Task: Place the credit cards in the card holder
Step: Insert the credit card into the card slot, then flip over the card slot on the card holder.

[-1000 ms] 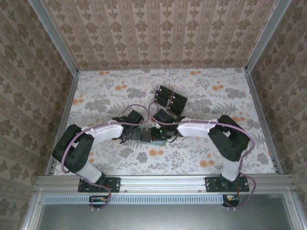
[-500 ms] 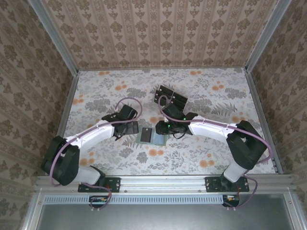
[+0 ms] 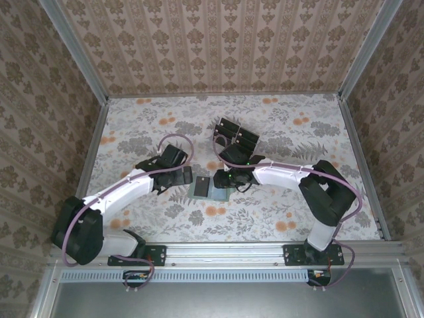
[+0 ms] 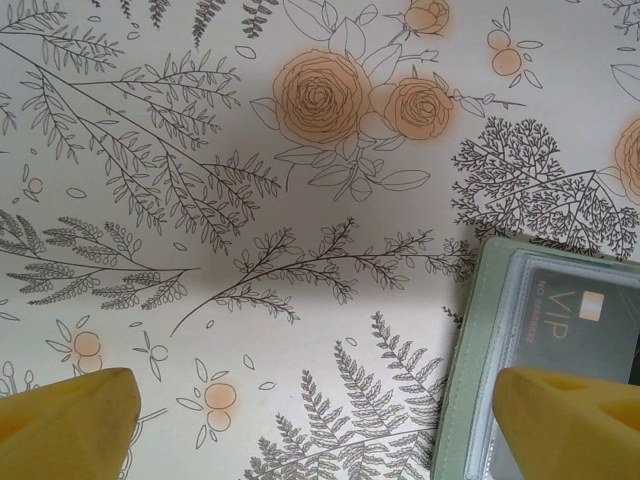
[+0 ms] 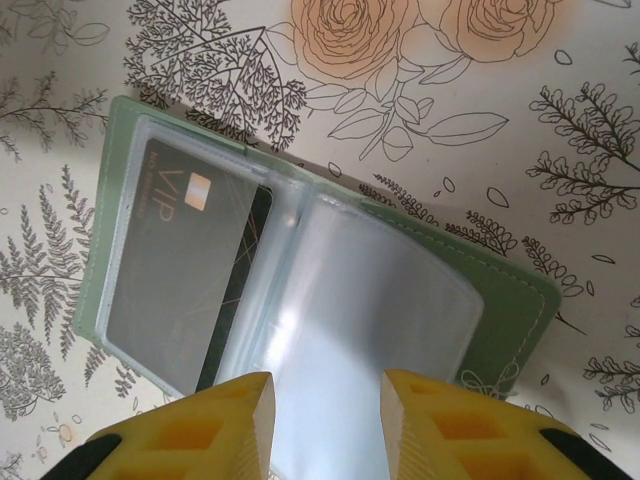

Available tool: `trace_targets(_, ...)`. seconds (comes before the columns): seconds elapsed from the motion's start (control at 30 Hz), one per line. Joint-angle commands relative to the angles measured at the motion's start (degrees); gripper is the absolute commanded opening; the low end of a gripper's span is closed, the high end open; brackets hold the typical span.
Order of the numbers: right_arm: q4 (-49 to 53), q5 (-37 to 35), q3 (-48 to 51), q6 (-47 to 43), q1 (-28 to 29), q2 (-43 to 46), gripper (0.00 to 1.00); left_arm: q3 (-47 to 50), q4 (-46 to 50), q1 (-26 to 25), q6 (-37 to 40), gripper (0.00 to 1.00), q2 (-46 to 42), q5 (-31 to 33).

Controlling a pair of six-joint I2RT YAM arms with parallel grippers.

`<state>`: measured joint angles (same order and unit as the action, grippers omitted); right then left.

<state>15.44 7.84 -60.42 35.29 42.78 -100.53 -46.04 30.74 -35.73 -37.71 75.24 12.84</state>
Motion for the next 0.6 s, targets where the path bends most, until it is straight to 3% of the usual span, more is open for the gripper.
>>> trace_targets(0.0,1.36,0.00,-1.45,-1.67,-0.24,-2.17,0.35,1.07,-0.73,-0.81,0.53,1.00,-0.97,-1.04)
trace_targets(0.13,1.21,-0.02,-1.15,-1.88,-1.00,-3.77,0.36,1.46,-1.68,-1.92,0.48,1.00,-0.89,-1.29)
trace_targets(0.4,-0.70,2.05,-0.32,-1.07,-1.35,-6.31,0.51,3.10,-4.72,-4.68,0.15,1.00,-1.31,-1.51)
trace_targets(0.57,-3.77,5.94,0.21,1.01,-1.39,-7.69,0.54,5.39,-7.64,-6.40,-0.75,1.00,-2.84,-1.09)
